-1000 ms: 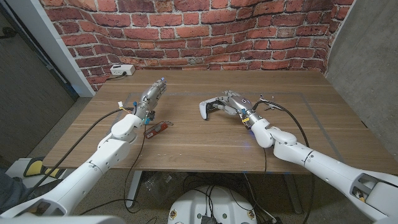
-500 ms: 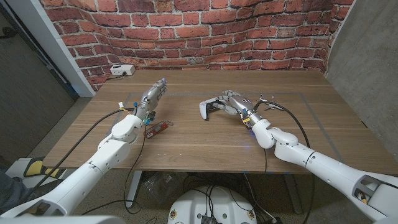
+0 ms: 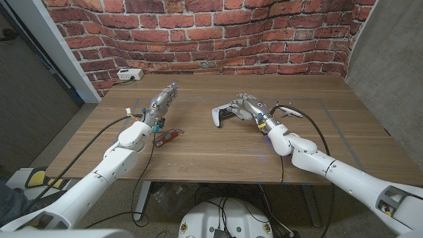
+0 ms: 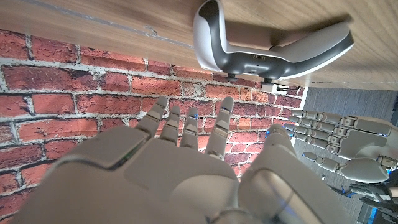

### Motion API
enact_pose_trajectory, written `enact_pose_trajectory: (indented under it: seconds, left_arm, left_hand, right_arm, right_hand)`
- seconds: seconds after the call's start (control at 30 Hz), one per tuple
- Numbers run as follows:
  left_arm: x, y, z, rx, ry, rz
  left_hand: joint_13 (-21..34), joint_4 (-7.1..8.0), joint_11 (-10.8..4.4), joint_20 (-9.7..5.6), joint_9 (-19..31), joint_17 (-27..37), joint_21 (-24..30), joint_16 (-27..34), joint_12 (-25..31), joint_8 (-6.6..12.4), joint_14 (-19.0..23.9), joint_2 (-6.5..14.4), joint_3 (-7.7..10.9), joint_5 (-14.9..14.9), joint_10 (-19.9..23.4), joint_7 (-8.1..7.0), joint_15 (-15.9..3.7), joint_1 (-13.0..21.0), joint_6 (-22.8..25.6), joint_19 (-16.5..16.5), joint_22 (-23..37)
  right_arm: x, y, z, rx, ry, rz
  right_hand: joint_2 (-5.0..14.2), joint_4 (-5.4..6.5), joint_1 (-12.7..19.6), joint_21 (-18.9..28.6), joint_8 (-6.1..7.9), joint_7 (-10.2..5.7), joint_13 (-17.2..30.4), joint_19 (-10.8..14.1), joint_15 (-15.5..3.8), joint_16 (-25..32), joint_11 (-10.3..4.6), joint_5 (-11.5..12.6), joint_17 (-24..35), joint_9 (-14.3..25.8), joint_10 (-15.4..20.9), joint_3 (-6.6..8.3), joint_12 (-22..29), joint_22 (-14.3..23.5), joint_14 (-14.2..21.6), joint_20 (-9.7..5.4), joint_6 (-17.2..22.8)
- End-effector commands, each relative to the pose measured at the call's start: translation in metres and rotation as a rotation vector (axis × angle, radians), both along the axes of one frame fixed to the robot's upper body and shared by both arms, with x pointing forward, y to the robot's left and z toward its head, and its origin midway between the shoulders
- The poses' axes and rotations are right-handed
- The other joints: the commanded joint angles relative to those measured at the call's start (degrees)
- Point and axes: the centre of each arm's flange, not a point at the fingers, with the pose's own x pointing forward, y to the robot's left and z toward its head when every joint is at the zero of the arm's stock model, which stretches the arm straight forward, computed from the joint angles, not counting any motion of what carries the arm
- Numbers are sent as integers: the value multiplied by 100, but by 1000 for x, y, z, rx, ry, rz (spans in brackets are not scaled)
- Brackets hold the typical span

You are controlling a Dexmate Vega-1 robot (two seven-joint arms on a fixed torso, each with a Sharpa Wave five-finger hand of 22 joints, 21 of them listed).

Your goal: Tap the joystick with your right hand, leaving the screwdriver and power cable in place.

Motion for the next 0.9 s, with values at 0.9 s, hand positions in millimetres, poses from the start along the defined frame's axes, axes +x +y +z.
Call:
enact_pose_trajectory:
  seconds: [0.9]
  left_arm:
    - [4, 1, -3, -8, 2, -13]
  left_hand:
    - [33, 9, -8, 26, 14, 13, 14, -12, -9, -36, 15, -33, 93, 37, 33, -28, 1, -37, 18, -37, 29]
  right_arm:
    - [-5, 12, 19, -85, 60, -51]
  right_hand:
    - [-6, -5, 44, -109, -31, -57, 30, -184, 10, -66, 5, -4, 17, 11, -219, 37, -98, 25, -283, 75, 148]
